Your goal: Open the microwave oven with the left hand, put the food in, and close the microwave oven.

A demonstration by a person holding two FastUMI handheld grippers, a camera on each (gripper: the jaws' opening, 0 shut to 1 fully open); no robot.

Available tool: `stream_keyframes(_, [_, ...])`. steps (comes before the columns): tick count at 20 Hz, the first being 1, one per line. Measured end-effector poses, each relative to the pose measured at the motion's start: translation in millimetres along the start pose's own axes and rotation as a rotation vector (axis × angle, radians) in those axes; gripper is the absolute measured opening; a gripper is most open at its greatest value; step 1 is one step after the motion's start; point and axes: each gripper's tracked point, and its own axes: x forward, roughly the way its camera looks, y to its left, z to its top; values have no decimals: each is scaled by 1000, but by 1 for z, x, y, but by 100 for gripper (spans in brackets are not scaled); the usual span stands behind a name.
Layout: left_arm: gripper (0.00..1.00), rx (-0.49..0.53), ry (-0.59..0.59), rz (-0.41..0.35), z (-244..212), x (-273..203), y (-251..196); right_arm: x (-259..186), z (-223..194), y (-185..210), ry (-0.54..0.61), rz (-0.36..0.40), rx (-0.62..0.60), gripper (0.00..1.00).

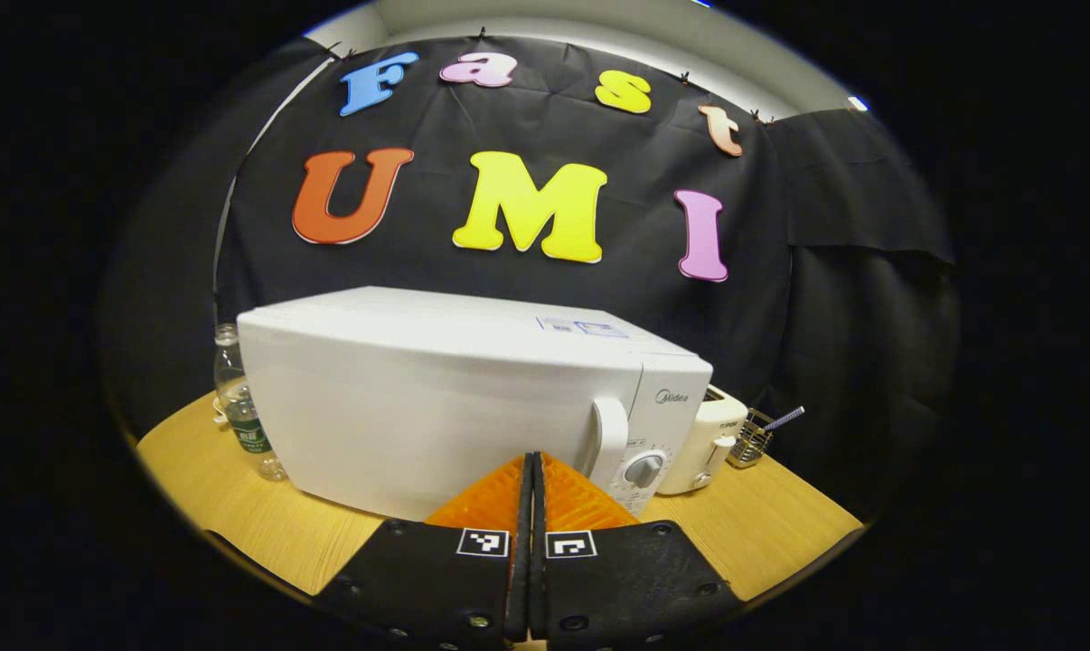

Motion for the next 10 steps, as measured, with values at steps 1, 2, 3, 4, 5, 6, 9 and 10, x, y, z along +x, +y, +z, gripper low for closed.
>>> stream_keyframes(1, [0,2,-10,12,7,-14,-1,-4,1,-1,-3,2,3,94])
stream_keyframes(2, [16,2,-17,19,16,-35,-4,-5,1,-4,-3,-5,6,100])
stream_keyframes(3, [46,4,-27,34,22,-45,-2,-7,1,-9,2,-18,10,100])
stream_keyframes(4, [77,10,-40,56,32,-64,2,-9,1,-10,1,-20,17,100])
stream_keyframes(5, [75,22,-53,78,39,-77,5,-11,3,-9,0,-20,27,100])
stream_keyframes(6, [89,36,-69,101,46,-92,9,-14,4,-10,-2,-24,34,100])
stream_keyframes(9, [79,65,-99,151,65,-135,17,-23,10,-6,-15,-20,32,100])
stream_keyframes(10, [91,70,-116,163,73,-148,21,-27,13,-3,-21,-16,36,100])
